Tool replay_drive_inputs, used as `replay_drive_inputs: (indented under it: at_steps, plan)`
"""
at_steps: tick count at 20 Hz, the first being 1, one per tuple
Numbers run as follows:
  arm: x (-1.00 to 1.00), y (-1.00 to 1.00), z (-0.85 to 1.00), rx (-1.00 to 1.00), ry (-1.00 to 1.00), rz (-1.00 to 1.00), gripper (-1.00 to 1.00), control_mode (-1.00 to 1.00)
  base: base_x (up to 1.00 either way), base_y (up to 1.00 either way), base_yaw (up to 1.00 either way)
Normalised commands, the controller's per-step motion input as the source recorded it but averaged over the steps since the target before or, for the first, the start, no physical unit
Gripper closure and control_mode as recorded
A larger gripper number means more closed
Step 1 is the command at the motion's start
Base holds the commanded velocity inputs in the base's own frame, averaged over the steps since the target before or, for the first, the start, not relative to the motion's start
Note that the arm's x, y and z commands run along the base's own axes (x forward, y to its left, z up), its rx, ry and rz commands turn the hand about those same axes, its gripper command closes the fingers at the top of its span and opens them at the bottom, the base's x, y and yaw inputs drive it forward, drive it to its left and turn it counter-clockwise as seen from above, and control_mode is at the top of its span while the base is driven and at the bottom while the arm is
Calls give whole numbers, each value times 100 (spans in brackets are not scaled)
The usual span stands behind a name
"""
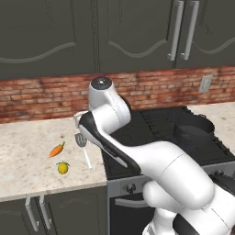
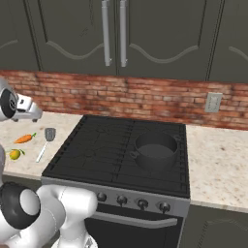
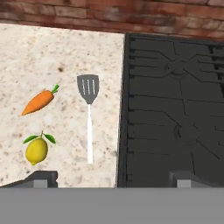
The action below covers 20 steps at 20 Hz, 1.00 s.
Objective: Put the lemon and carrot in the pot. Retrieve the spatula and lightly stir the vegetables in the pot.
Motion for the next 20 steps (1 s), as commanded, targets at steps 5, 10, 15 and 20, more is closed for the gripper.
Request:
replay_drive_inputs:
  at_steps: [5,10,15,20]
  plan:
    - [-1,77,-41,3,0,-3,-100,-100,0,0,0]
    - [-3,17,-35,2,6,0,-100,-100,0,0,0]
    - [4,0,-19,14,6,0,-100,-100,0,0,0]
    - [0,15,-22,1,35,0,-100,-100,0,0,0]
